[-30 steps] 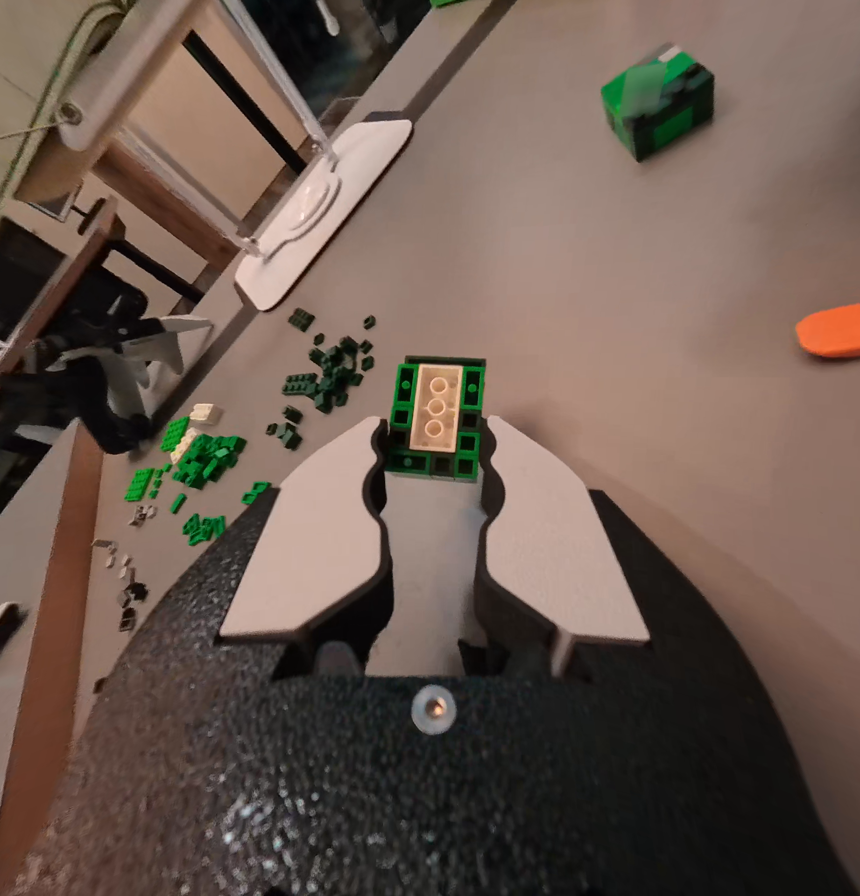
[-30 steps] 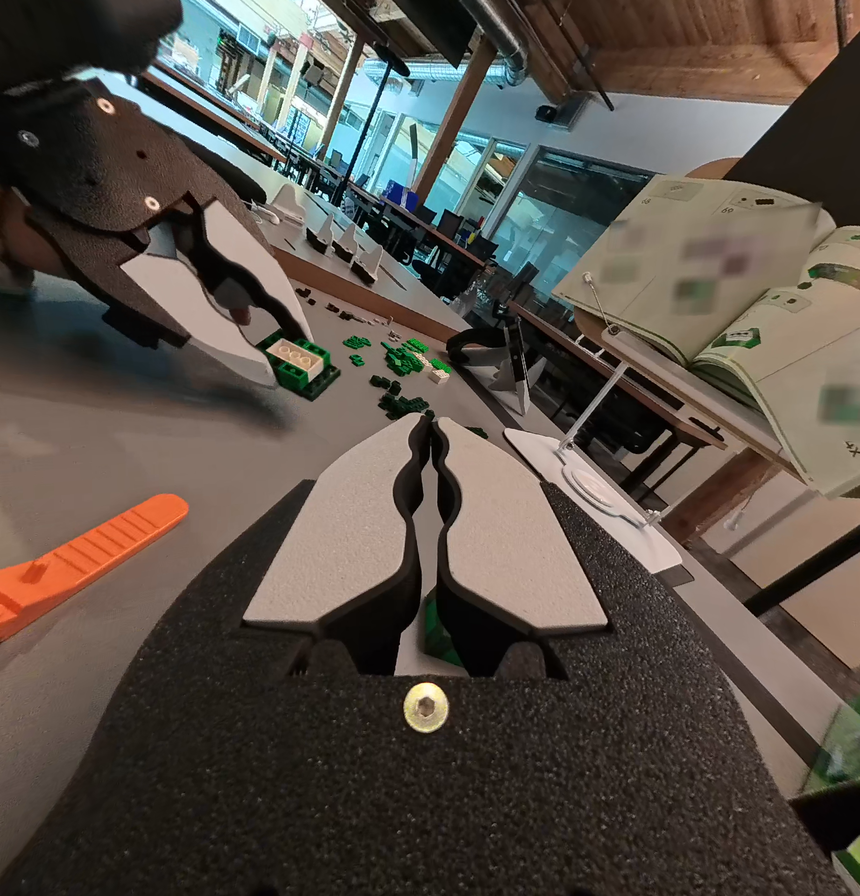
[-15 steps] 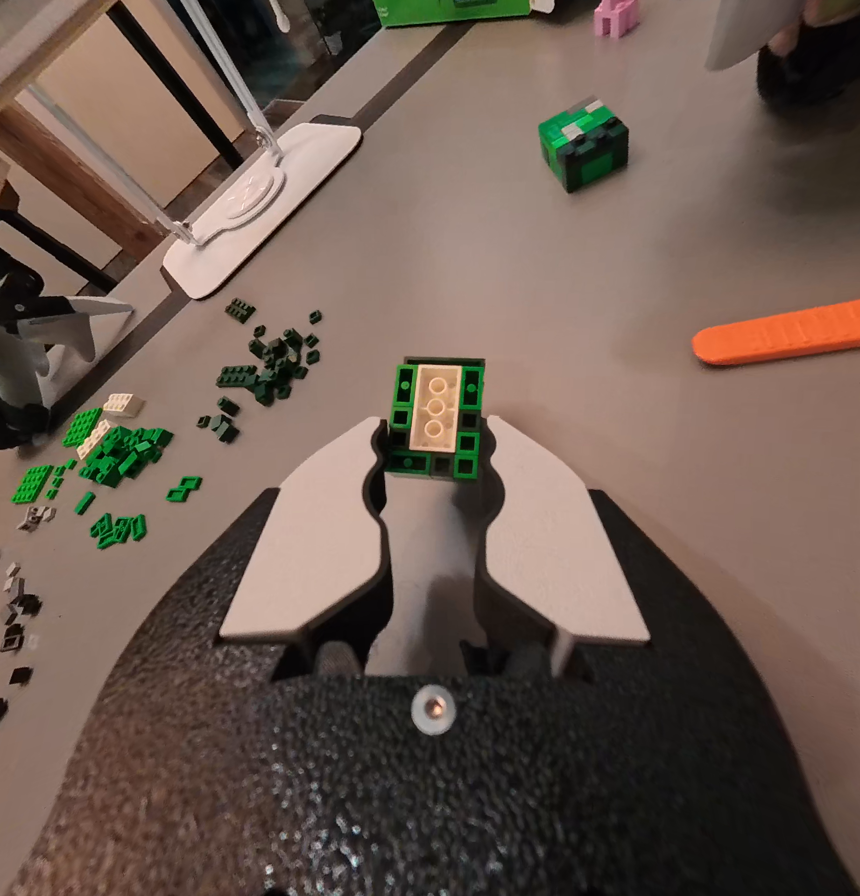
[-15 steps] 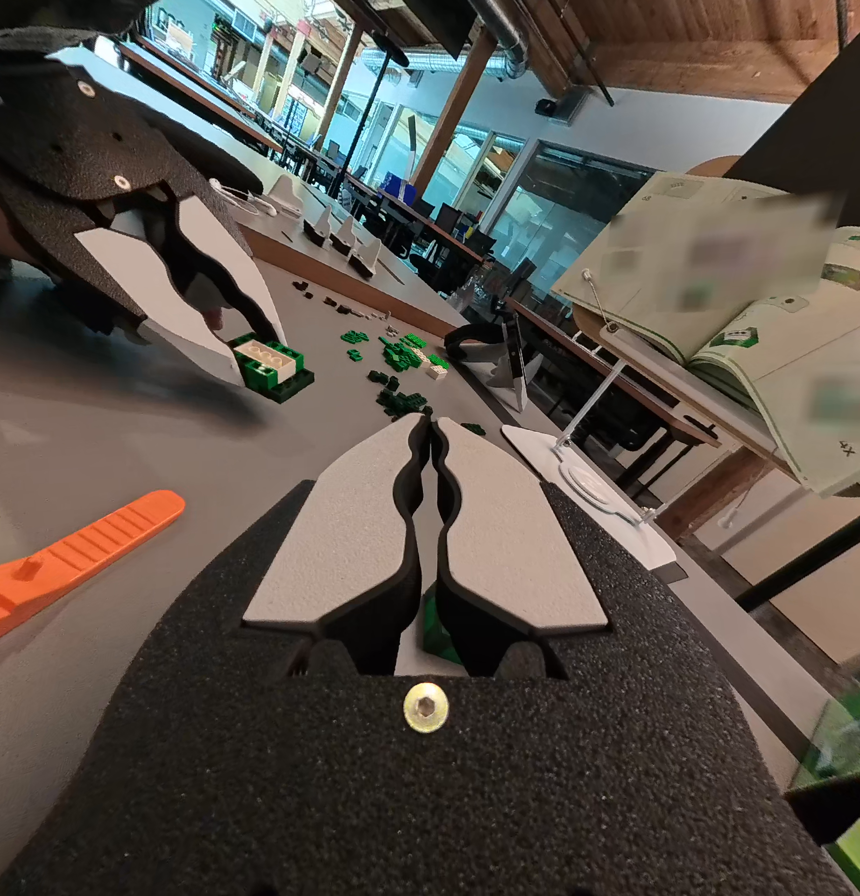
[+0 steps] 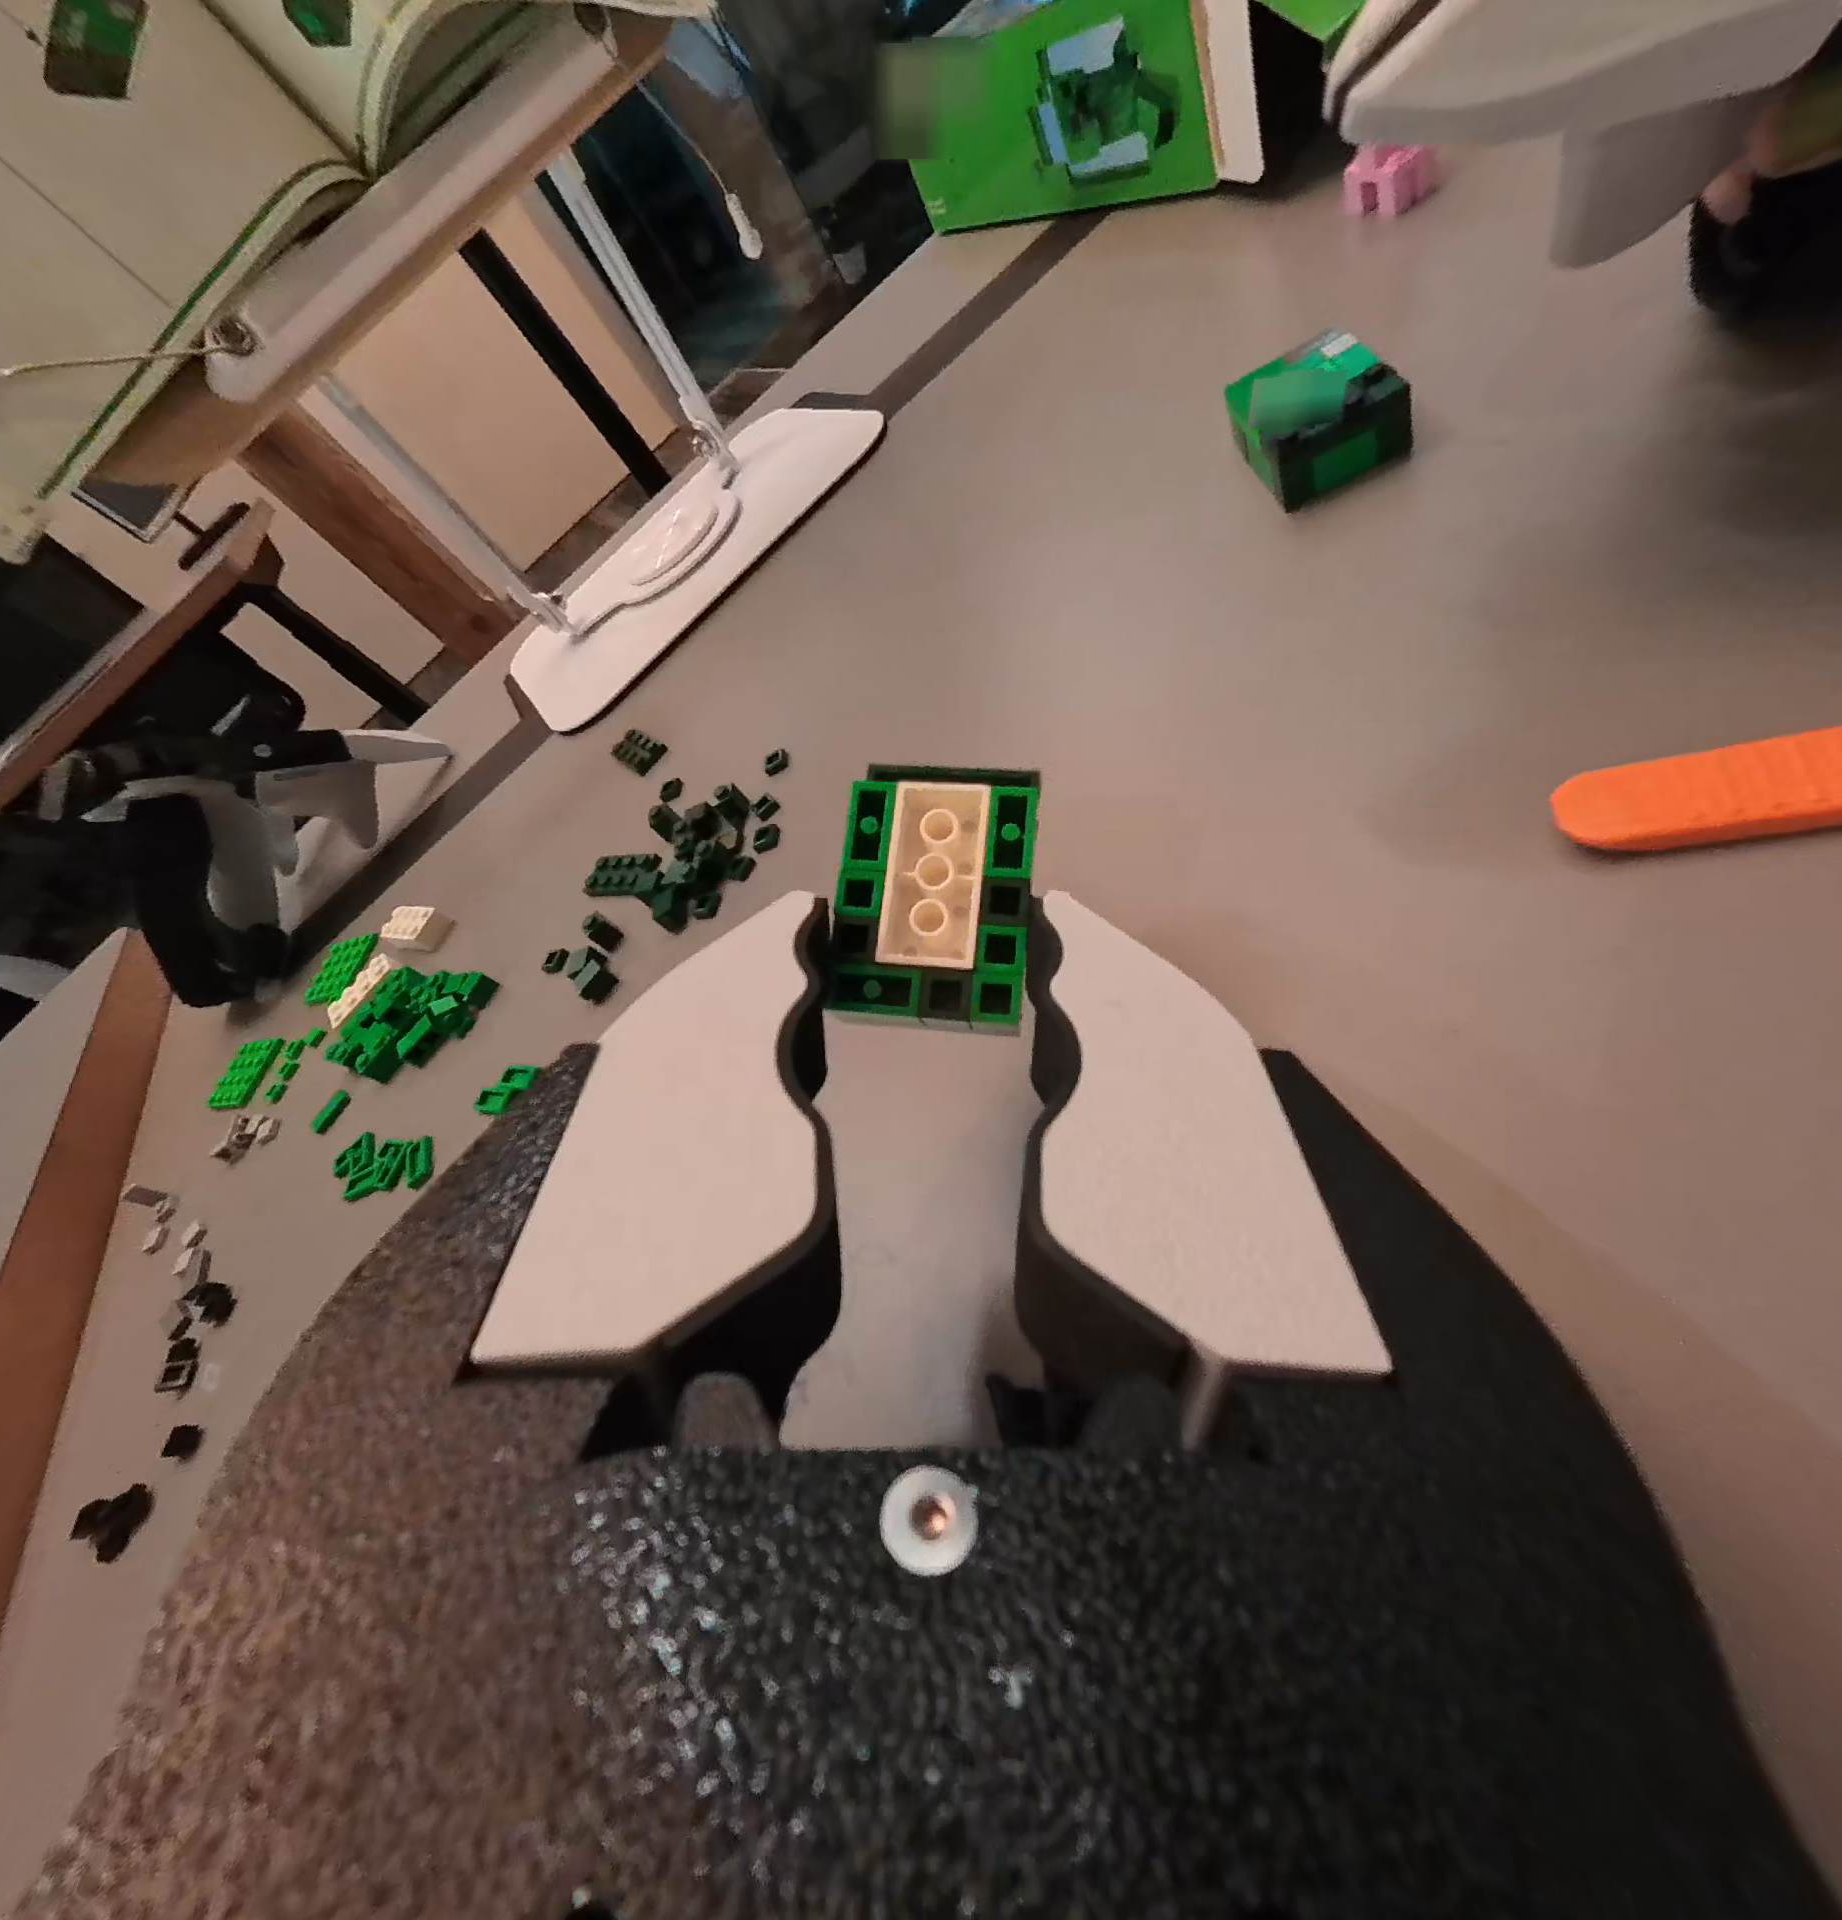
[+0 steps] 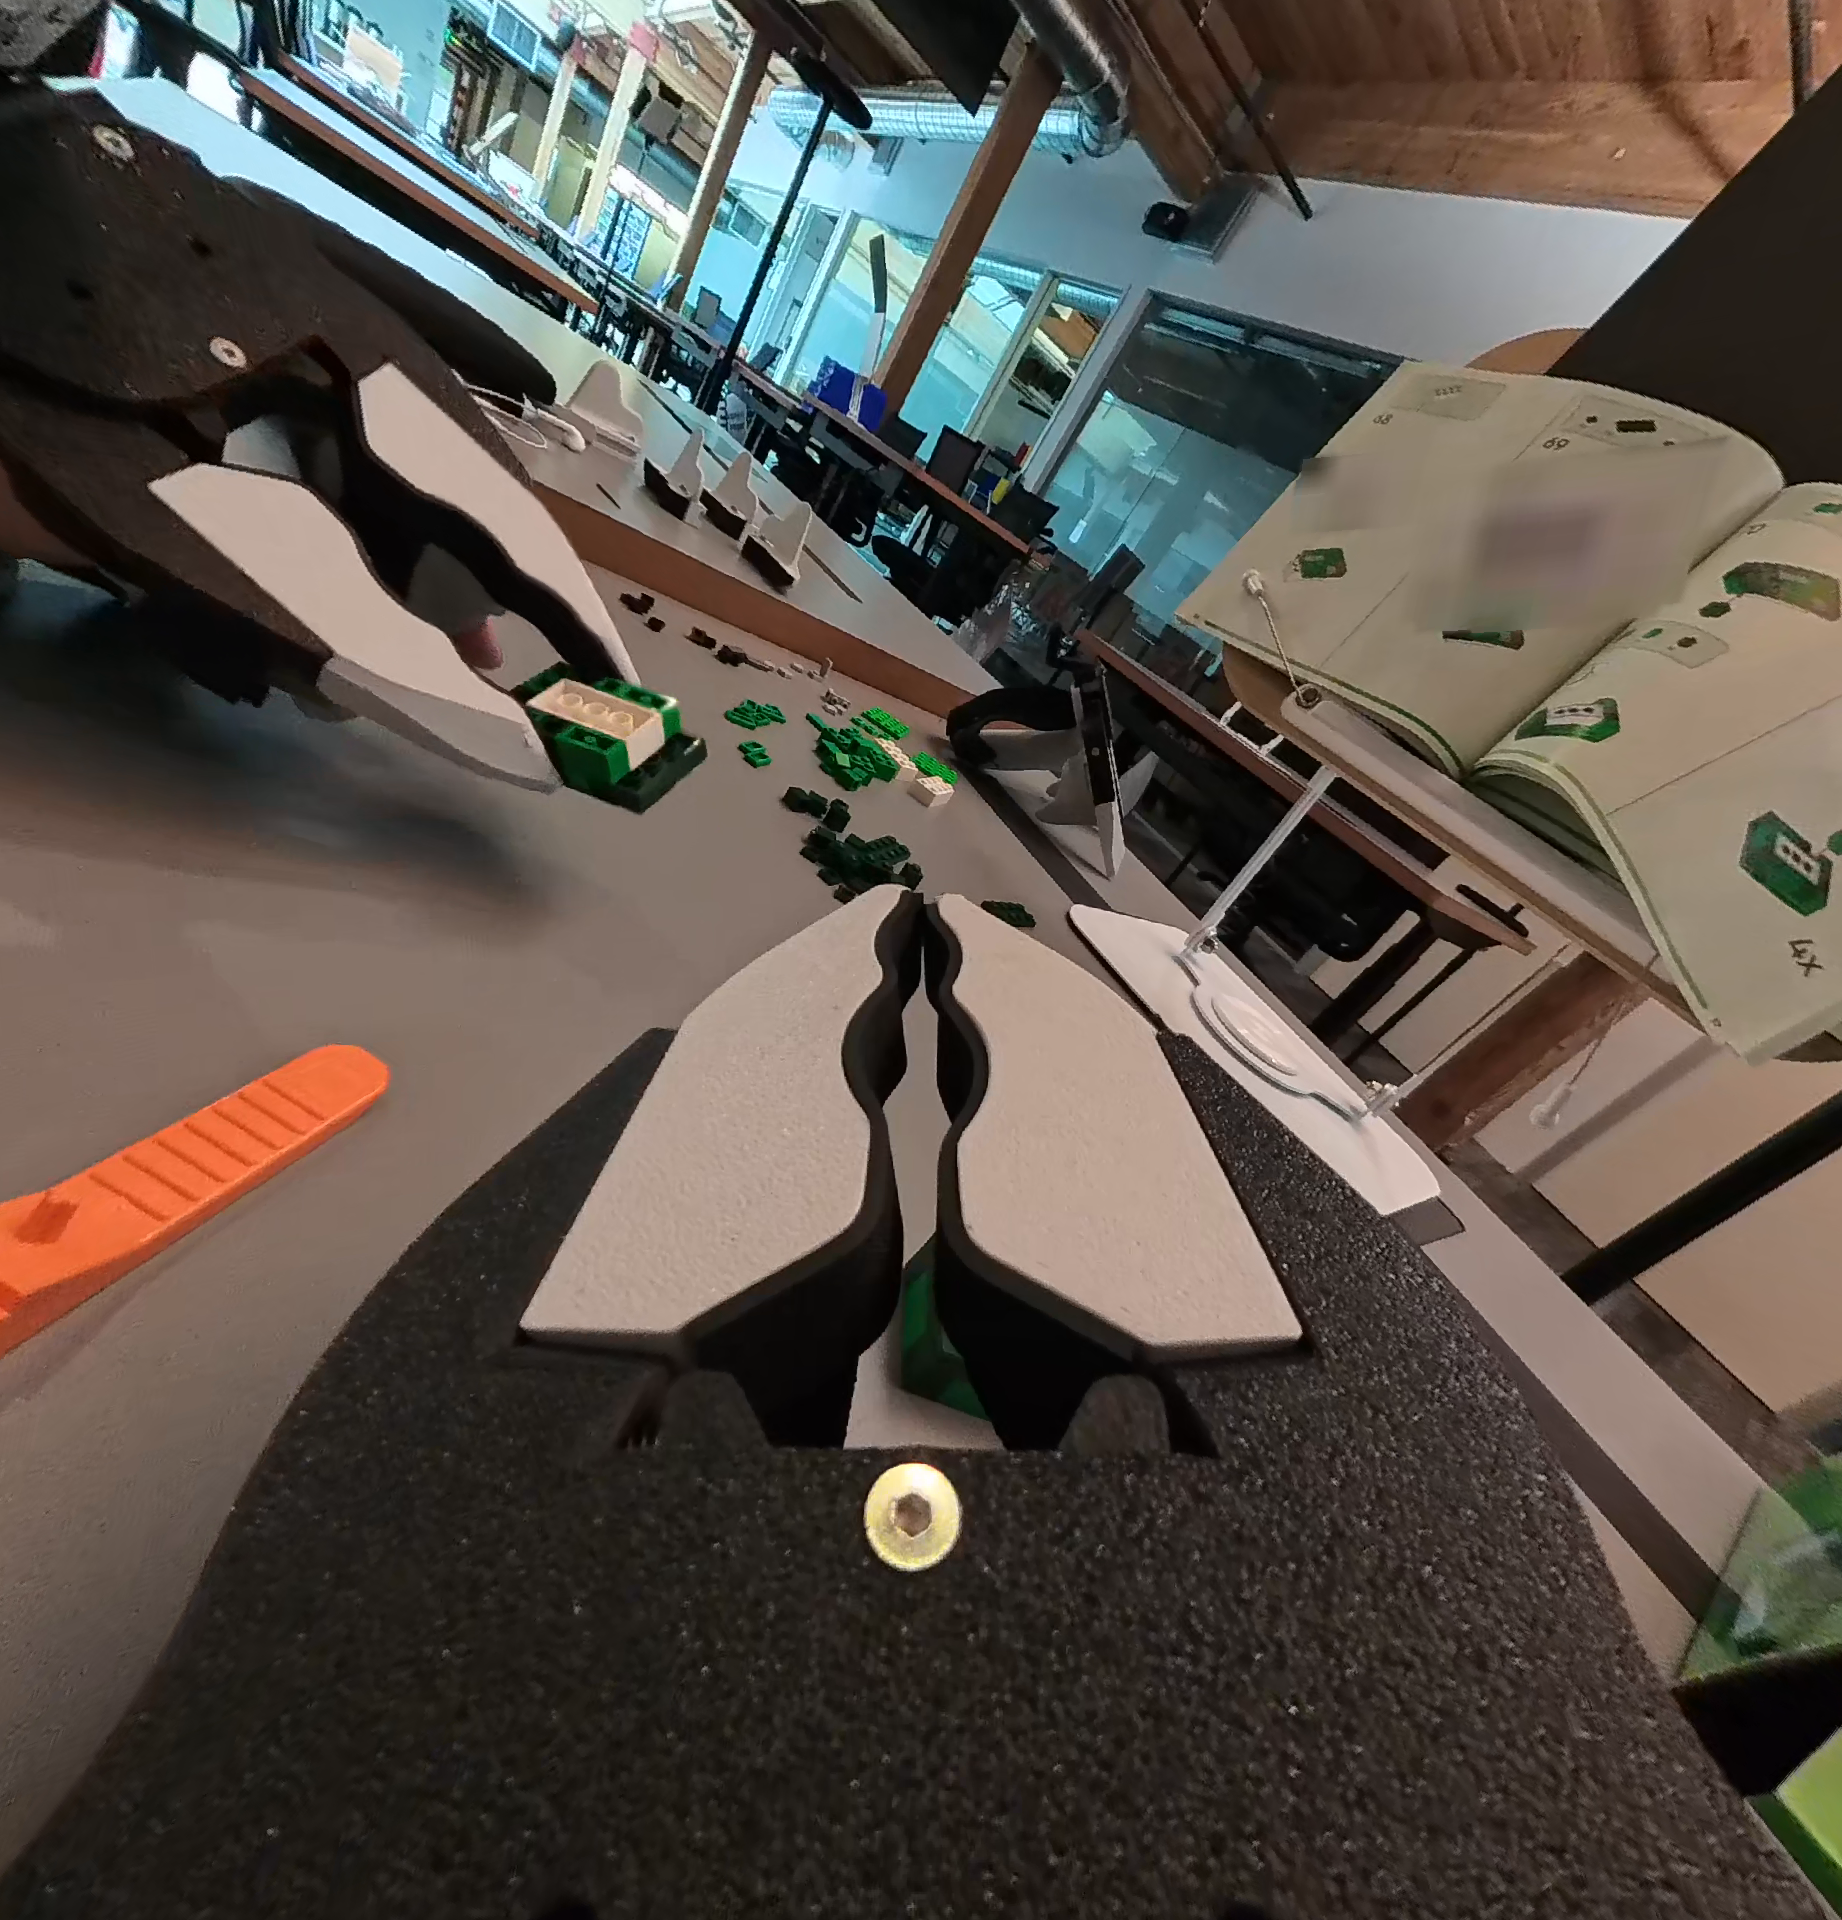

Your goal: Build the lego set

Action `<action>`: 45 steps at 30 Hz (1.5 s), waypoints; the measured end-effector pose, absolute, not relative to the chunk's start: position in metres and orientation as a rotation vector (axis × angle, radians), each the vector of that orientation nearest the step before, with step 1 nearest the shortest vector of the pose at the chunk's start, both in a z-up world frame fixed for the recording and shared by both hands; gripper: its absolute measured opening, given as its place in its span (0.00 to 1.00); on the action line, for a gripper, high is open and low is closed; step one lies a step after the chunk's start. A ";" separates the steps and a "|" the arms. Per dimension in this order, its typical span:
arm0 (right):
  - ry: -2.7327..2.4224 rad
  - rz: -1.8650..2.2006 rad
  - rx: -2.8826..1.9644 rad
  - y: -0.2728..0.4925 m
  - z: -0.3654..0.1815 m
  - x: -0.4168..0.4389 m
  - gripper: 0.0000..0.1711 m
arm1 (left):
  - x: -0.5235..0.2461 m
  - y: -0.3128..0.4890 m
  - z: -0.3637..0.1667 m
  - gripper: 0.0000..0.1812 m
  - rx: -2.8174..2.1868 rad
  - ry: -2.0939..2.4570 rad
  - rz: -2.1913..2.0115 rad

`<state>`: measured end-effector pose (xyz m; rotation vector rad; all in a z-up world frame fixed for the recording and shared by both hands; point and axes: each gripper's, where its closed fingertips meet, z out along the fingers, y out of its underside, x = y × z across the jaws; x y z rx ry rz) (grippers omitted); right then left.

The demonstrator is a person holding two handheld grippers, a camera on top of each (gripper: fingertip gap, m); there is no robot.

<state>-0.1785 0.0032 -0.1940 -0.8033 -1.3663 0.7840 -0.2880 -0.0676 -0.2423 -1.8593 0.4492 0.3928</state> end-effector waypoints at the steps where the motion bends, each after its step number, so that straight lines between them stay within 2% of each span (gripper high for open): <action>1: -1.367 0.784 -0.804 0.003 -0.194 -0.178 0.00 | -0.288 -0.067 -0.243 0.20 -1.858 0.460 0.412; 9: -1.376 0.778 -0.797 0.002 -0.195 -0.178 0.00 | -0.292 -0.065 -0.240 0.20 -1.810 0.482 0.515; 45: -1.387 0.767 -0.791 0.002 -0.196 -0.179 0.00 | -0.297 -0.067 -0.233 0.20 -1.782 0.429 0.509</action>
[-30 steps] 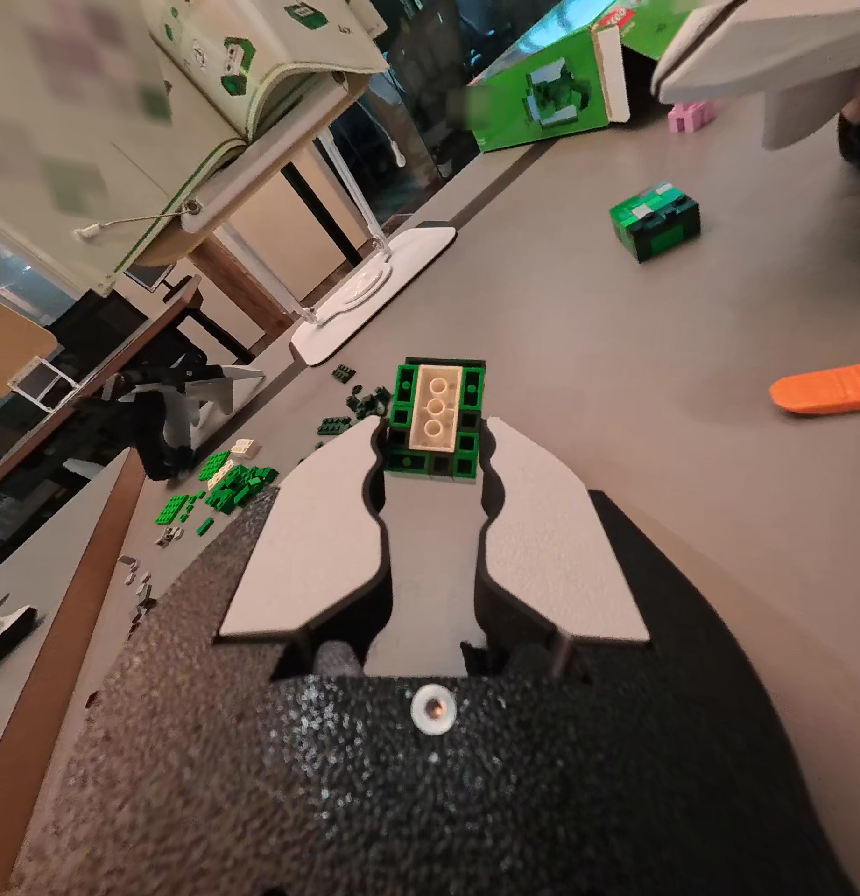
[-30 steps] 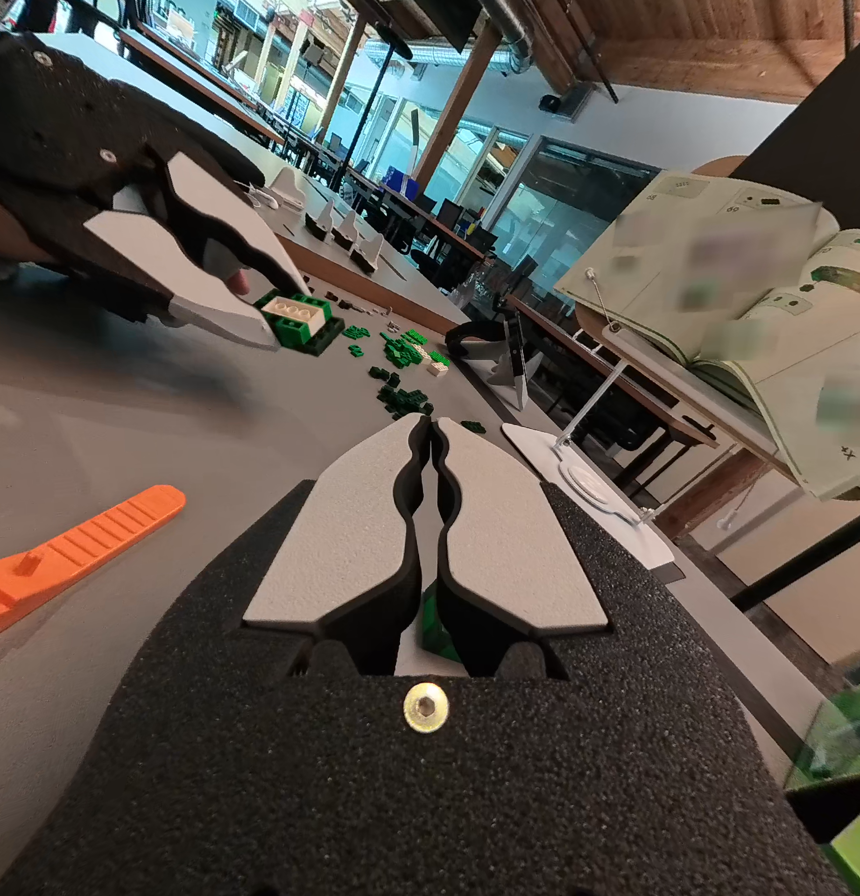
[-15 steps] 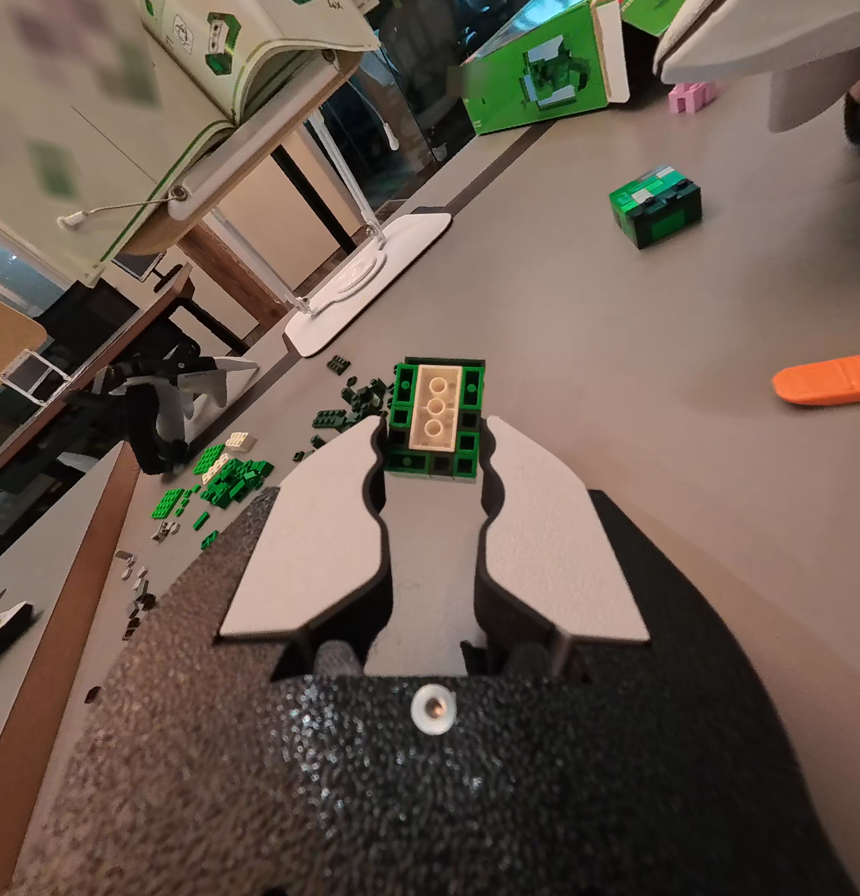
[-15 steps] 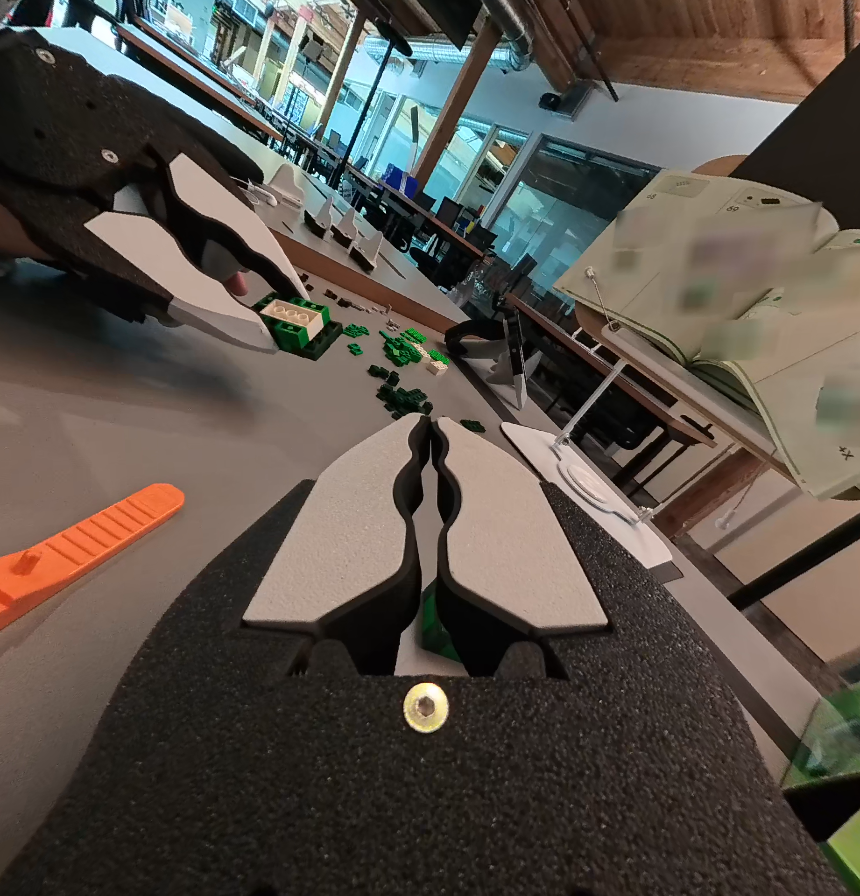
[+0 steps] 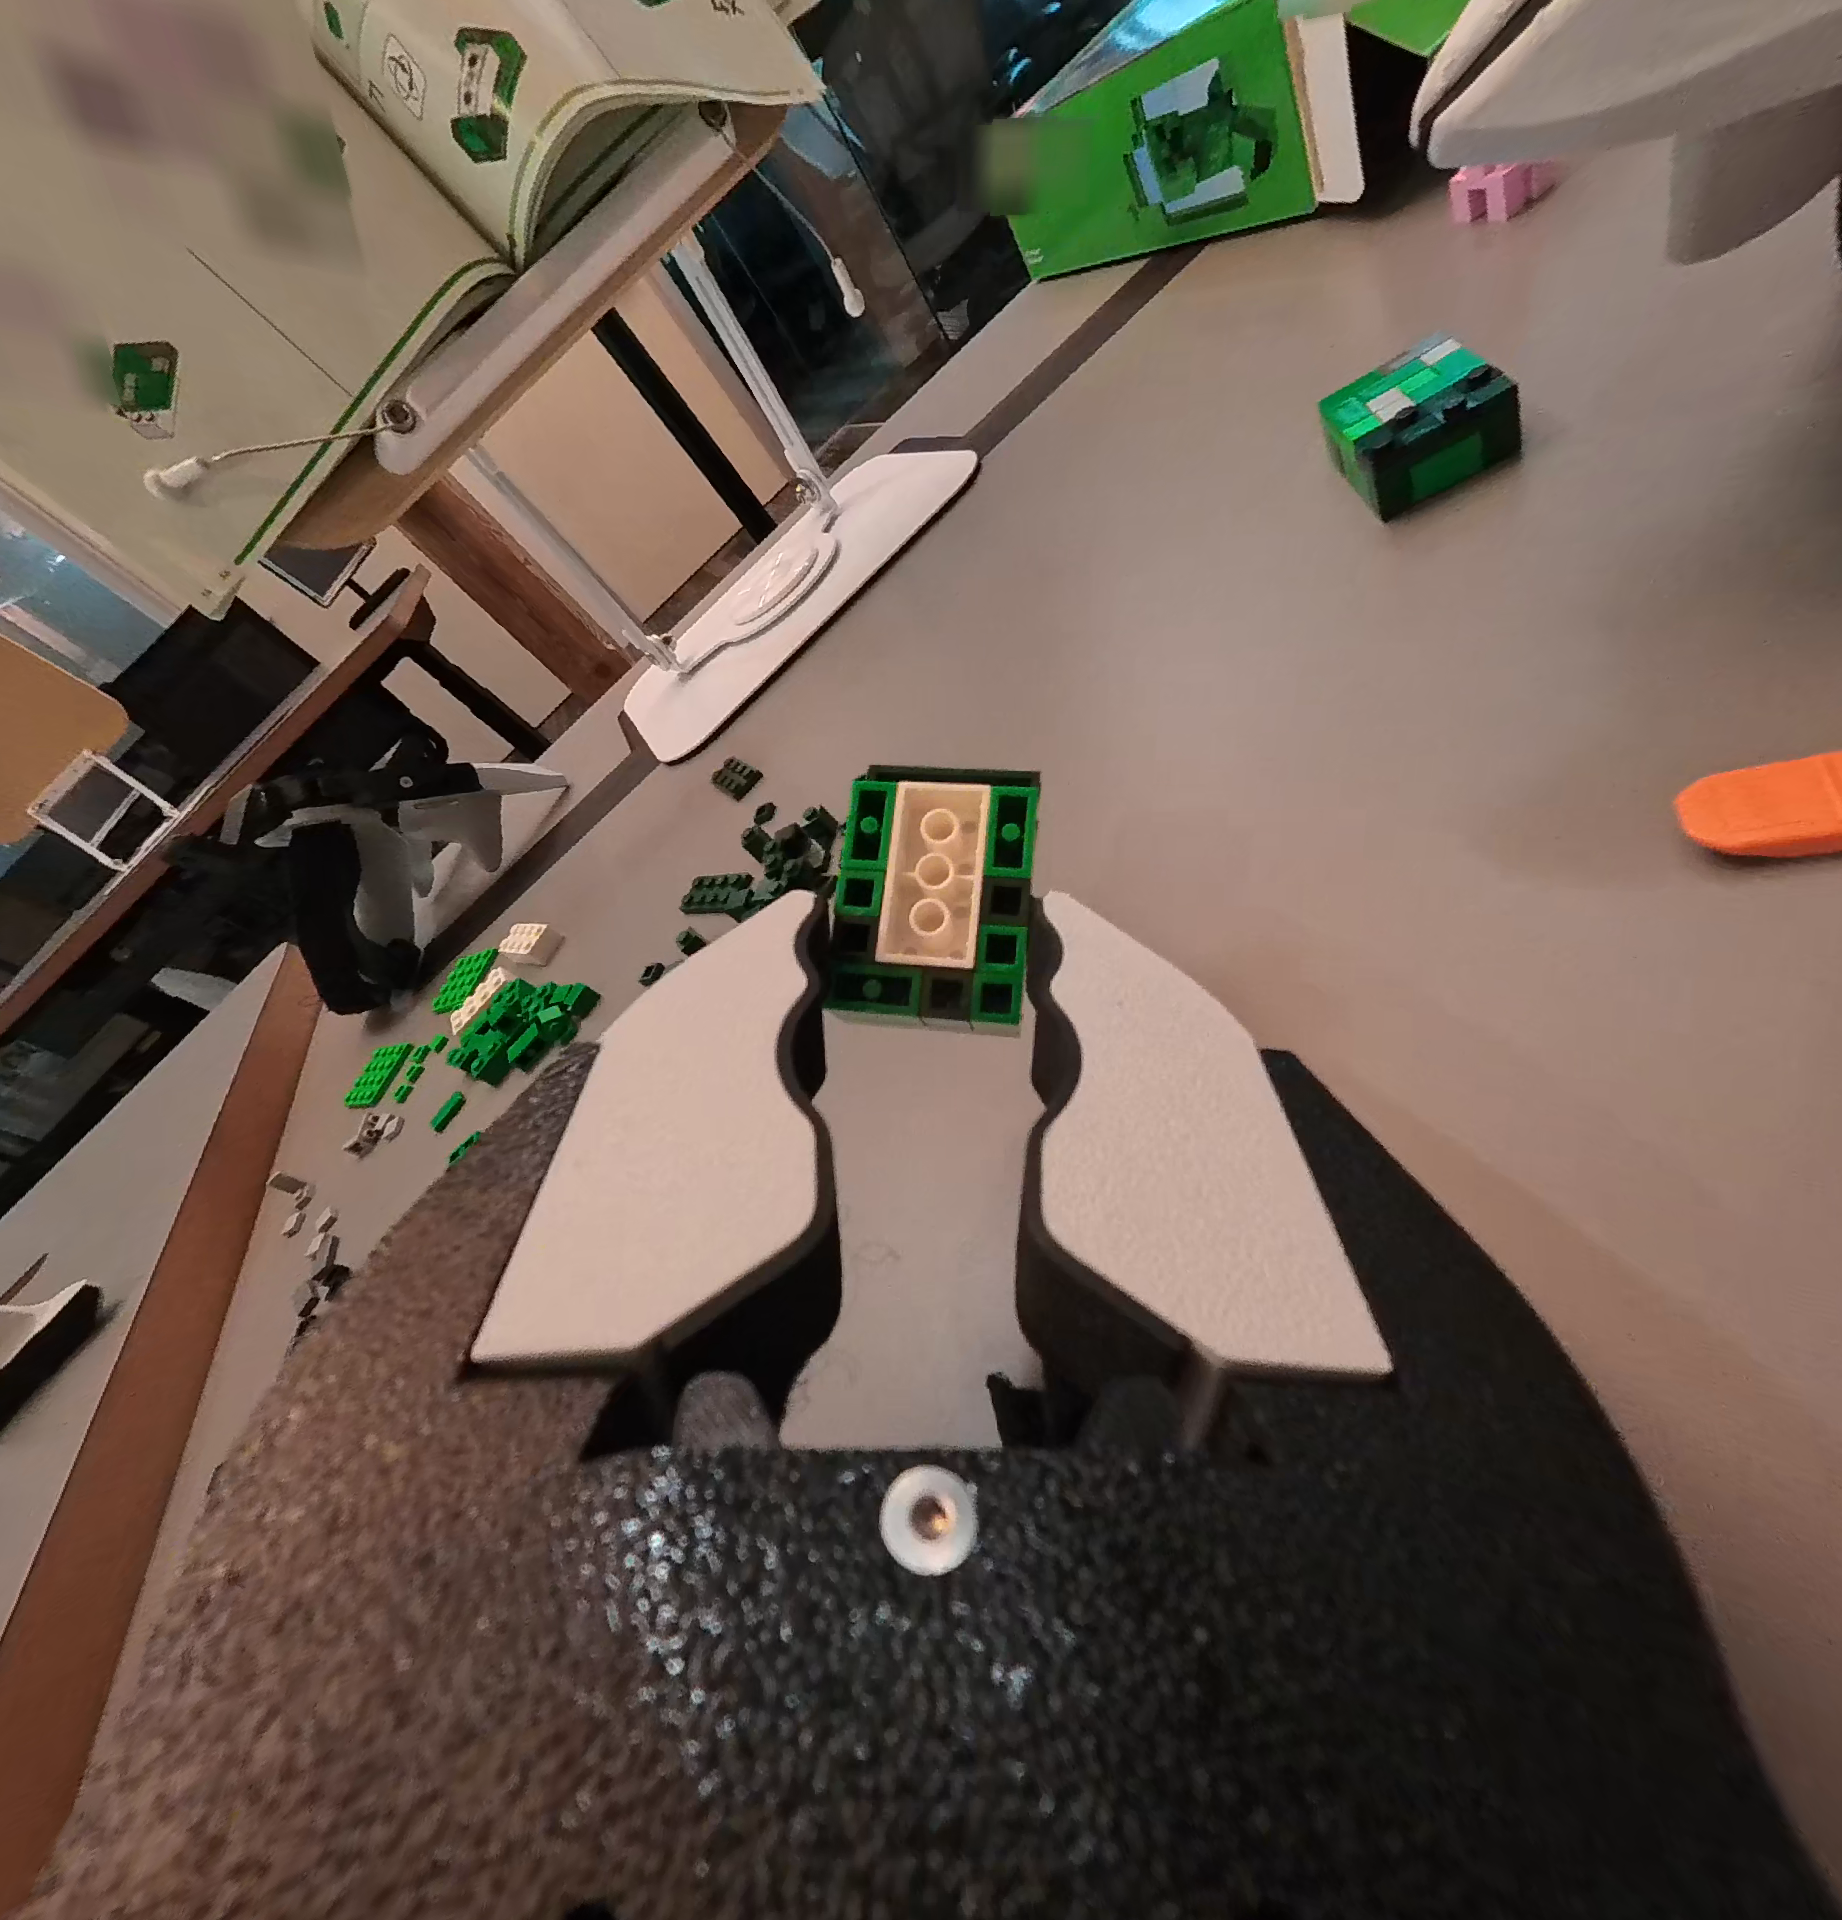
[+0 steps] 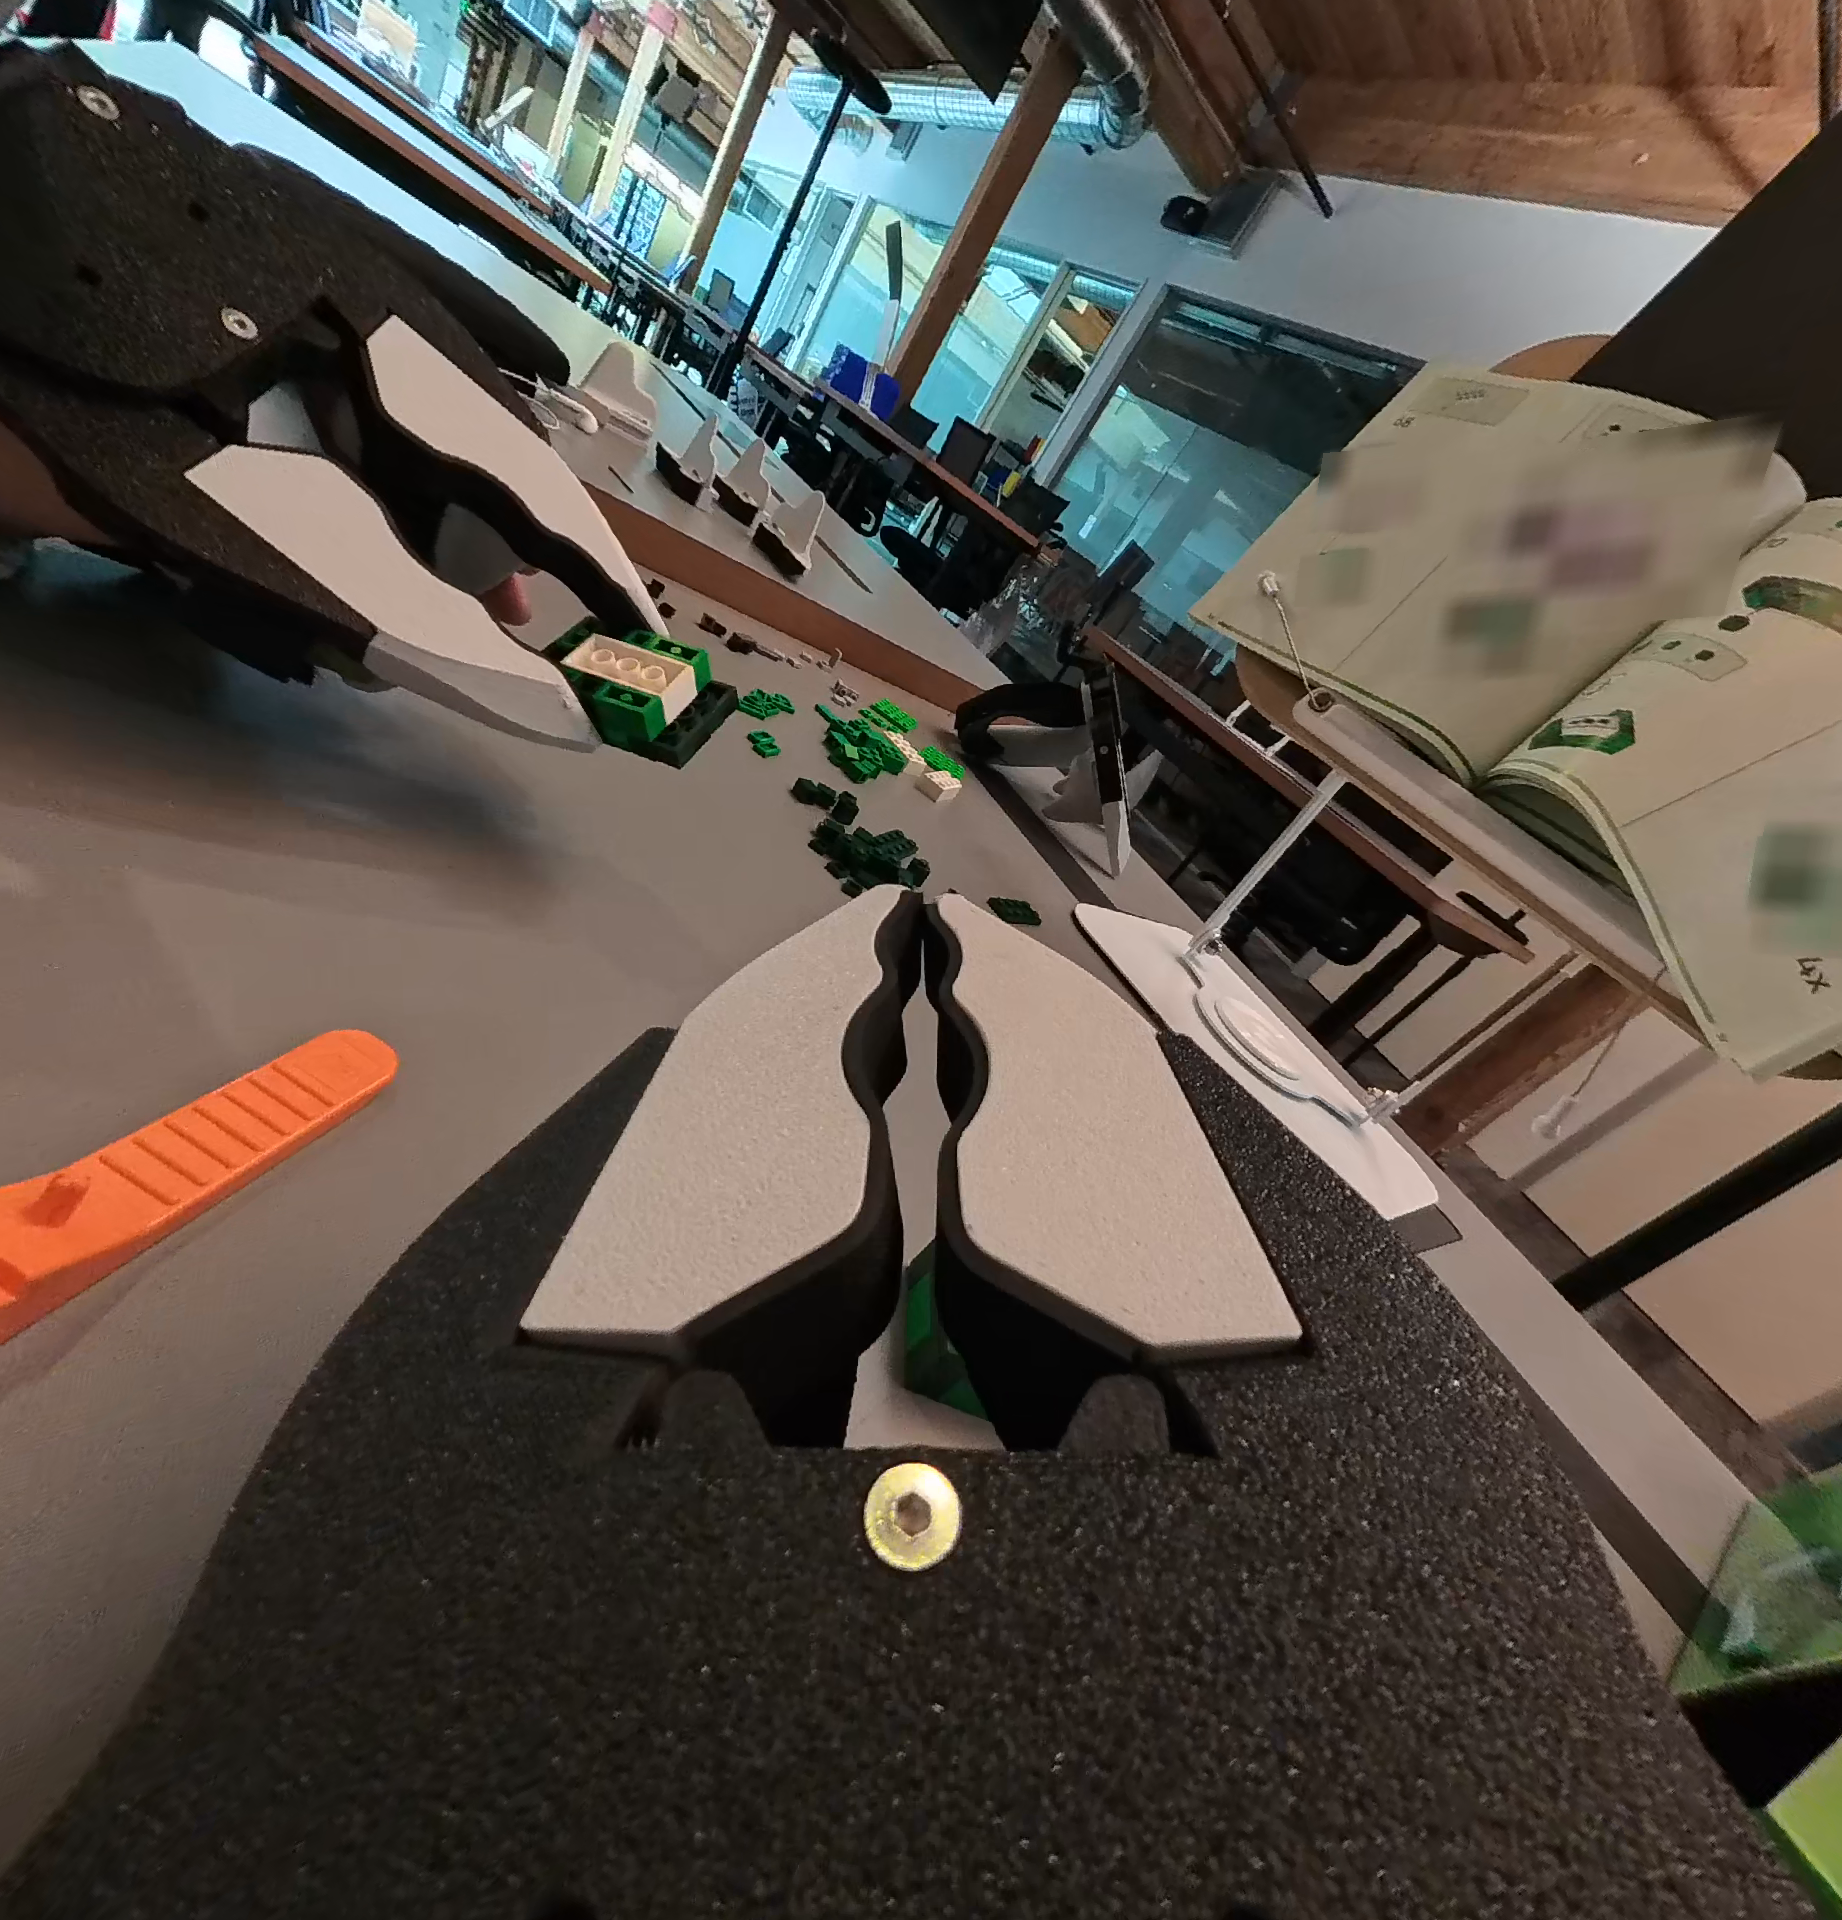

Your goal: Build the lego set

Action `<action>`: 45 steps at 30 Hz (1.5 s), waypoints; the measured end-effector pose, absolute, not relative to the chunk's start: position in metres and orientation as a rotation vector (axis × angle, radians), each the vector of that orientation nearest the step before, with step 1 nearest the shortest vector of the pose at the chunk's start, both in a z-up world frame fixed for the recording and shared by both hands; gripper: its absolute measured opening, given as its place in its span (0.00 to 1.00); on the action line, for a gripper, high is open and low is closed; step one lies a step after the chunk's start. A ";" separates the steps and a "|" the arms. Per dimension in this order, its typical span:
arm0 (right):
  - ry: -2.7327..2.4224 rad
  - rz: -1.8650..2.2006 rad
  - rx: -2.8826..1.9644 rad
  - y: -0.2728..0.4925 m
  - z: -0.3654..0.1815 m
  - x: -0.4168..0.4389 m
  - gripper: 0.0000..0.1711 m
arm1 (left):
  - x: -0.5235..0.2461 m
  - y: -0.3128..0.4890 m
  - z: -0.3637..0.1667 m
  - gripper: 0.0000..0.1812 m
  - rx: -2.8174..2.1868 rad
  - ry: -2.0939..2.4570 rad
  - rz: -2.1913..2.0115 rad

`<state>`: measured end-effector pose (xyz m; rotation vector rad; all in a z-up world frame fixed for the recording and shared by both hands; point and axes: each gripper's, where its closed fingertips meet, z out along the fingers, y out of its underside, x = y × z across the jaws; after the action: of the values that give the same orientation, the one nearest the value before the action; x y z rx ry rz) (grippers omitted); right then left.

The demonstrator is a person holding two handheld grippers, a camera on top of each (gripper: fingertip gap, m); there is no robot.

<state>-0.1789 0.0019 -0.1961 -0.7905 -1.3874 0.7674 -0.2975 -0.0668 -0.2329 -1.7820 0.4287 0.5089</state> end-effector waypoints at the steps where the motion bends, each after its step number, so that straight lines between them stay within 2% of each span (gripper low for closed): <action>1: -1.388 0.767 -0.790 0.002 -0.196 -0.179 0.00 | -0.298 -0.067 -0.233 0.20 -1.782 0.428 0.510; 45: -1.427 0.759 -0.777 -0.002 -0.199 -0.181 0.00 | -0.290 -0.070 -0.237 0.20 -1.805 0.470 0.457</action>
<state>-0.1806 -0.0017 -0.1994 -0.7772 -1.4265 0.7592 -0.2896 -0.0696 -0.2366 -1.8049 0.4700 0.4572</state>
